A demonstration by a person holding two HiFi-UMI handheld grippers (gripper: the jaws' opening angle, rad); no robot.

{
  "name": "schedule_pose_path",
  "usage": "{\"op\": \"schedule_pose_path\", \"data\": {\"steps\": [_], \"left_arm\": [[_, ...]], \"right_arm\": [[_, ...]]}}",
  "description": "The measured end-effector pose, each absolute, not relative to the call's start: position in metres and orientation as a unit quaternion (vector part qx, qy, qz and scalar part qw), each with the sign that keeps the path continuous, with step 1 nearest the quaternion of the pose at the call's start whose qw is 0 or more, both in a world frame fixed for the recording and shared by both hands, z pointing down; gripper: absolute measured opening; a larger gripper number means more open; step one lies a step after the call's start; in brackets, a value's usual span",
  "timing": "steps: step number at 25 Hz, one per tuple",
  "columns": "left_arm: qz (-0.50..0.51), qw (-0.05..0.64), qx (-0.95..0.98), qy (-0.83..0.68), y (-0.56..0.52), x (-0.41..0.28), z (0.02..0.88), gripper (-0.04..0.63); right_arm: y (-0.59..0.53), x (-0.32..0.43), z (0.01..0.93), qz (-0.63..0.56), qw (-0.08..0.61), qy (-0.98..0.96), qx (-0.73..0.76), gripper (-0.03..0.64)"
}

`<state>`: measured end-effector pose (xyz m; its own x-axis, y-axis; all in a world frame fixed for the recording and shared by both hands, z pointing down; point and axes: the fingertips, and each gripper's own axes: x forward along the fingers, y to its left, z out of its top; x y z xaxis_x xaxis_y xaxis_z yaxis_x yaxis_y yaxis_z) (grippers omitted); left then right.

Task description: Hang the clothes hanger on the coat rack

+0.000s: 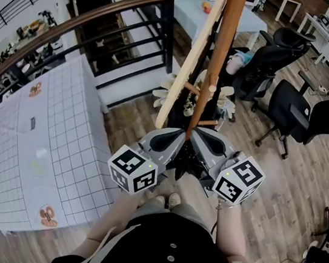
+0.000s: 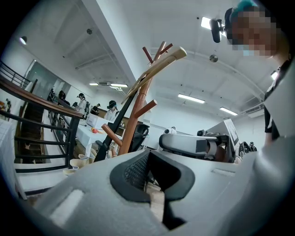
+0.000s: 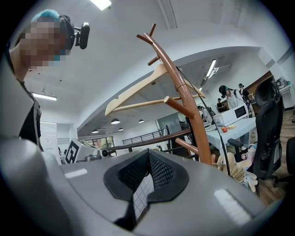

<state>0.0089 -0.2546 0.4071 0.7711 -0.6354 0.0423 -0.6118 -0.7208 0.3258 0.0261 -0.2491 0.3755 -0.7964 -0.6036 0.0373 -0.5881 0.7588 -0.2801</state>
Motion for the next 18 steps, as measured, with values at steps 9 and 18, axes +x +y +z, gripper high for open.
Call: {"op": "schedule_pose_path", "data": {"steps": [9,18], "left_arm": [[-0.037,0.158,0.927,-0.339,-0.2554,0.0073,0.4040,-0.002],[-0.038,0.156,0.927,-0.339,-0.2548,0.0064,0.4021,-0.002]], "right_arm": [[-0.2503,0.0238,0.3758,-0.139,0.023,0.939,-0.314,0.000],[-0.2492,0.0234,0.3738,-0.138,0.025,0.939,-0.314,0.000]]}}
